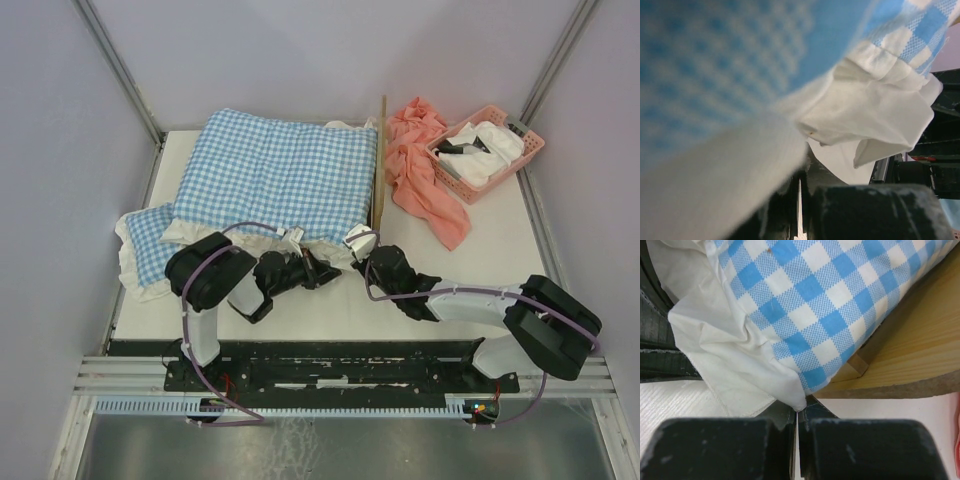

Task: Set up the pet bed
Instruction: Tie the ropes to the bed frame.

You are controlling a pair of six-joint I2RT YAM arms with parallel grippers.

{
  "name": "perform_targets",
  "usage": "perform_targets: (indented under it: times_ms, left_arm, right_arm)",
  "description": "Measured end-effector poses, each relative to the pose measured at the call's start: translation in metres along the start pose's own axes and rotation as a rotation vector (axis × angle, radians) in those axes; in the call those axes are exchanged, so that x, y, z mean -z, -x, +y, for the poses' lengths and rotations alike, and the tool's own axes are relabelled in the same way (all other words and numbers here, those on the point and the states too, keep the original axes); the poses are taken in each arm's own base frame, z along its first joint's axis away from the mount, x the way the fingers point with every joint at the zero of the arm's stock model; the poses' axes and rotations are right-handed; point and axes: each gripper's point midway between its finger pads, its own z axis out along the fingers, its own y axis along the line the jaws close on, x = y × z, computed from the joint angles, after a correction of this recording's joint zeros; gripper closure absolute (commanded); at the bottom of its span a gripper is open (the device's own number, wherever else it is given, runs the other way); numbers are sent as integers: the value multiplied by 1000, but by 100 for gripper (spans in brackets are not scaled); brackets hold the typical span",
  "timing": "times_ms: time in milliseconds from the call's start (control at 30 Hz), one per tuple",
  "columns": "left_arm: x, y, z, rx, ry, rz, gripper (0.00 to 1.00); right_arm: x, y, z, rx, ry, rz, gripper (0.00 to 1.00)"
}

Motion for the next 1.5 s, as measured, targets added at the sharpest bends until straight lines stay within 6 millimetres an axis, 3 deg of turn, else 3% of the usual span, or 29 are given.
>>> perform_targets:
  times_ms: [167,333,433,600,733,1067,1367,1433,1500]
  left_arm:
    - [3,-4,2,-4,14,-5,76]
    - [26,-13,7,-46,74,-10,60]
    - [40,-13,-5,-146,102,-37,56]
    - [48,10,-53,-440,71,-148,52]
    - [52,27,-64,-678,59,-182,49]
    - [46,33,-43,-1326,87,-58,43]
    - [28,37,-28,-1580,115,-33,38]
    - [24,37,-24,-1612,126,-29,42]
    - [18,41,-25,-1633,131,-40,52]
  right_arm:
    - [-2,7,-1,-4,-3,-8,98]
    - [-2,3,-1,1,-1,6,98]
    - [-2,3,-1,-1,0,5,98]
    - [-3,3,-2,-13,4,4,98]
    - [-4,6,-3,-31,7,-7,98]
    - [-8,6,-2,-64,33,-11,98]
    - [-9,9,-1,-77,48,-26,98]
    - [-9,10,-1,-79,50,-29,98]
    - [-9,10,-1,-82,51,-29,98]
